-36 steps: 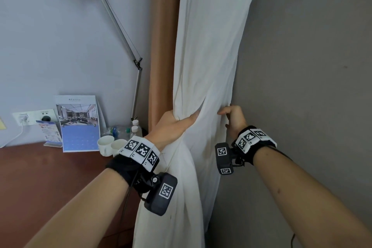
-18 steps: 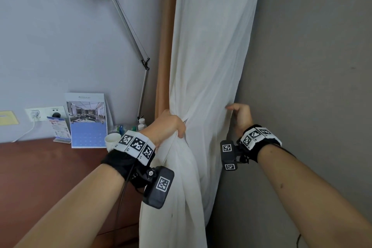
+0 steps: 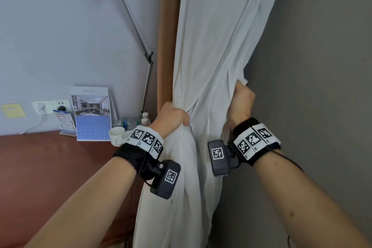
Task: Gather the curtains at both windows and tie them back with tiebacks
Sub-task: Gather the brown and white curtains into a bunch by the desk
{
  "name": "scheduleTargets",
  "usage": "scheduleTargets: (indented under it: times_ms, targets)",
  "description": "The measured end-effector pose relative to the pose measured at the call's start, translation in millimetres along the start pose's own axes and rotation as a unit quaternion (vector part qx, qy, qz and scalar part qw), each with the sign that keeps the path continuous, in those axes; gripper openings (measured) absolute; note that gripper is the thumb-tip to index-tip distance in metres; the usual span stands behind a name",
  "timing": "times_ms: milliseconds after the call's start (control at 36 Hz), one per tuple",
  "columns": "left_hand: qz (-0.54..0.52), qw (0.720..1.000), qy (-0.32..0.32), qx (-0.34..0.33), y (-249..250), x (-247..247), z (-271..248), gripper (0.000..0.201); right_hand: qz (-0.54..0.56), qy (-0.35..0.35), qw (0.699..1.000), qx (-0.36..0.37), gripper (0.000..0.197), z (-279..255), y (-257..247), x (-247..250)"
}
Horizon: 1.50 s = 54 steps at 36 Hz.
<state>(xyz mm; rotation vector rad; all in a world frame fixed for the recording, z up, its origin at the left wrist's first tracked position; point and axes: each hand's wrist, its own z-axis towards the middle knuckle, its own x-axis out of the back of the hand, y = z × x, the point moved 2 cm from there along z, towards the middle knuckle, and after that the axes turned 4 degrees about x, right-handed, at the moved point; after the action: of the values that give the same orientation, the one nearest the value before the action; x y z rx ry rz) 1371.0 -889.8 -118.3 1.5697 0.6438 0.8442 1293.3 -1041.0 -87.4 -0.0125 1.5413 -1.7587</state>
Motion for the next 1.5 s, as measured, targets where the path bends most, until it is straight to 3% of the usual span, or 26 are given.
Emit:
scheduleTargets:
  times_ms: [83, 139, 194, 222, 306, 361, 417, 472, 528, 611, 667, 722, 805, 972, 1083, 1250, 1305, 1417, 1500]
  targets:
    - [-0.017, 1.0, 0.016, -0.009, -2.5, -5.1, 4.7, 0.026, -0.017, 0.02, 0.998, 0.06, 0.04, -4.1, -15.9, 9.8]
    - [-0.028, 0.999, 0.018, -0.02, -4.1, -11.9, 8.7, 0.016, -0.016, 0.019, 0.995, 0.098, 0.03, -10.3, -17.9, 11.3]
    - [-0.04, 0.998, 0.018, -0.036, -9.0, -20.5, 14.4, 0.024, -0.033, 0.014, 0.993, 0.114, 0.012, -19.8, -15.1, 10.2]
    - [-0.042, 0.998, 0.018, -0.047, -11.6, -26.2, 16.4, 0.025, -0.051, 0.007, 0.993, 0.107, 0.016, -24.0, -11.8, 10.7]
    - [-0.051, 0.995, 0.005, -0.089, -19.2, -45.9, 17.1, 0.023, -0.099, -0.07, 0.992, 0.031, 0.05, -32.1, 2.2, 6.8]
    - [-0.066, 0.992, -0.02, -0.108, -27.3, -61.6, 16.7, 0.037, -0.087, -0.121, 0.989, -0.026, 0.094, -35.4, 11.7, 6.4]
    - [-0.078, 0.987, -0.059, -0.125, -35.8, -77.0, 14.3, 0.041, -0.123, -0.142, 0.982, -0.032, 0.109, -37.6, 15.8, 8.3]
    - [-0.051, 0.987, -0.073, -0.131, -44.7, -87.3, 13.1, 0.045, -0.239, -0.145, 0.96, -0.017, 0.114, -37.5, 18.1, 12.6]
    - [-0.016, 0.988, -0.075, -0.134, -54.4, -92.3, 12.8, 0.052, -0.295, -0.136, 0.945, -0.031, 0.091, -34.3, 26.3, 20.3]
    - [0.031, 0.99, -0.095, -0.097, -69.1, -96.3, 11.1, 0.055, -0.264, -0.112, 0.957, -0.049, 0.023, -28.6, 42.2, 35.6]
    - [0.07, 0.988, -0.118, -0.076, -75.5, -95.5, 9.3, 0.063, -0.268, -0.099, 0.958, -0.041, 0.012, -25.5, 47.6, 43.4]
    - [0.12, 0.982, -0.133, -0.063, -78.1, -90.4, 8.2, 0.069, -0.275, -0.077, 0.958, -0.035, 0.014, -19.0, 53.9, 51.3]
    - [0.151, 0.981, -0.113, -0.053, -79.7, -73.9, 10.5, 0.056, -0.299, -0.029, 0.954, -0.018, 0.011, -7.4, 57.6, 64.8]
    - [0.147, 0.985, 0.05, -0.075, -75.7, -39.5, 21.8, 0.021, -0.319, 0.047, 0.946, -0.005, 0.032, 17.0, 63.7, 88.4]
    - [0.118, 0.983, 0.113, -0.078, -66.0, -35.7, 26.0, 0.037, -0.325, 0.05, 0.944, -0.006, 0.033, 21.8, 69.2, 88.4]
    - [0.129, 0.98, 0.114, -0.101, -44.9, -51.5, 26.9, 0.064, -0.309, 0.03, 0.95, 0.001, 0.027, 19.3, 78.5, 79.7]
    - [0.133, 0.976, 0.125, -0.12, -40.5, -58.8, 30.5, 0.057, -0.304, 0.022, 0.952, 0.003, 0.026, 17.7, 79.7, 77.7]
    - [0.142, 0.962, 0.174, -0.157, -36.5, -64.8, 34.6, 0.026, -0.297, 0.001, 0.955, -0.005, 0.013, 17.0, 78.5, 79.9]
    - [0.088, 0.975, 0.148, -0.141, -40.5, -61.9, 40.1, 0.014, -0.292, 0.011, 0.956, -0.008, 0.02, 19.0, 75.1, 89.0]
